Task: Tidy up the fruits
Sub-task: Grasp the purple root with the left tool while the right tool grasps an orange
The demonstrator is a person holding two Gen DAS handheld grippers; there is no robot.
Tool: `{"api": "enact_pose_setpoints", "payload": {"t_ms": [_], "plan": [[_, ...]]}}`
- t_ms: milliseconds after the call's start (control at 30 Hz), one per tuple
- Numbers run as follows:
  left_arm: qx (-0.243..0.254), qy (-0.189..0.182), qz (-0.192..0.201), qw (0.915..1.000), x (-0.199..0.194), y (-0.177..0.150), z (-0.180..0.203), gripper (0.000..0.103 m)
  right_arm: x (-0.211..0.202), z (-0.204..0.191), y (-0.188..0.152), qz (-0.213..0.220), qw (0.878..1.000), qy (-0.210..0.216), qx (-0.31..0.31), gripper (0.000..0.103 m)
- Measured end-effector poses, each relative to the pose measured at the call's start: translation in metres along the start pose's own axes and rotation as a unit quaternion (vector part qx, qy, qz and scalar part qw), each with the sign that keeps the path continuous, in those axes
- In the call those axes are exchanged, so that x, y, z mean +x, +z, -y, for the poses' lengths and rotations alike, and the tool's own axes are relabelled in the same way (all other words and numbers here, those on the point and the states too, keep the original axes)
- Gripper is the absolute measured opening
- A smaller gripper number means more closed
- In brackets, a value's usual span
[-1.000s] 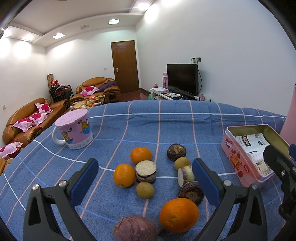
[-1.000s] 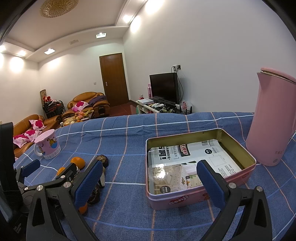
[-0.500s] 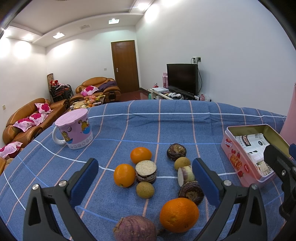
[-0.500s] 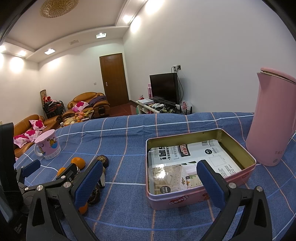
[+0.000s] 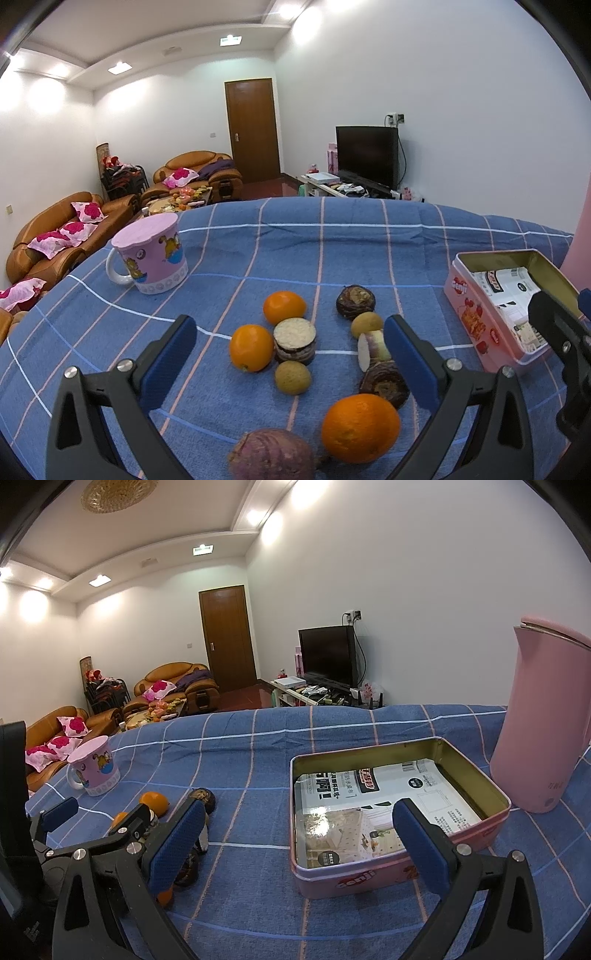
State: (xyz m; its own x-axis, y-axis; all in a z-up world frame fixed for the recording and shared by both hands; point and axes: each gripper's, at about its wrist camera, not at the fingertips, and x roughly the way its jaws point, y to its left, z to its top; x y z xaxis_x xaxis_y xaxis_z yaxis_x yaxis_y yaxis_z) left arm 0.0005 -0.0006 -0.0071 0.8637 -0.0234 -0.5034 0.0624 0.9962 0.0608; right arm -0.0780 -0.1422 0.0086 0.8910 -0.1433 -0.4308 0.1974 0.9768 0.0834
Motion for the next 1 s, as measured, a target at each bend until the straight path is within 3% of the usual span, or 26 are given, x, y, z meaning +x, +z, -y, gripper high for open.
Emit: {"api": "enact_pose_setpoints", "payload": {"t_ms": [333, 533, 633, 767, 867, 1000], "plan": [[-0.013, 0.013, -0.003, 0.9998, -0.007, -0.004, -0.007, 0.103, 0.001, -0.002, 0.000, -0.002, 1.000, 0.007, -0.008, 0.102], [-0.038, 0.015, -0.024, 0.9989, -0.021, -0.014, -0.041, 0.103, 0.006, -0.004, 0.000, -0.020, 0.999, 0.030, -0.007, 0.102], [-0.055, 0.023, -0.016, 0.9981, -0.036, -0.018, -0.069, 0.103, 0.010, -0.010, -0.002, -0.041, 0.997, 0.063, -0.016, 0.101], [-0.044, 0.016, -0.032, 0.9984, -0.045, -0.025, -0.094, 0.103, 0.017, -0.028, -0.007, -0.076, 0.989, 0.117, -0.043, 0.088], [-0.025, 0.023, -0.041, 0.9986, -0.048, -0.033, -0.099, 0.103, 0.024, -0.038, -0.014, -0.120, 0.975, 0.180, -0.043, 0.078], [-0.001, -0.010, -0.051, 0.9987, -0.052, -0.043, -0.094, 0.101, 0.040, -0.045, -0.025, -0.183, 0.953, 0.241, -0.014, 0.072]]}}
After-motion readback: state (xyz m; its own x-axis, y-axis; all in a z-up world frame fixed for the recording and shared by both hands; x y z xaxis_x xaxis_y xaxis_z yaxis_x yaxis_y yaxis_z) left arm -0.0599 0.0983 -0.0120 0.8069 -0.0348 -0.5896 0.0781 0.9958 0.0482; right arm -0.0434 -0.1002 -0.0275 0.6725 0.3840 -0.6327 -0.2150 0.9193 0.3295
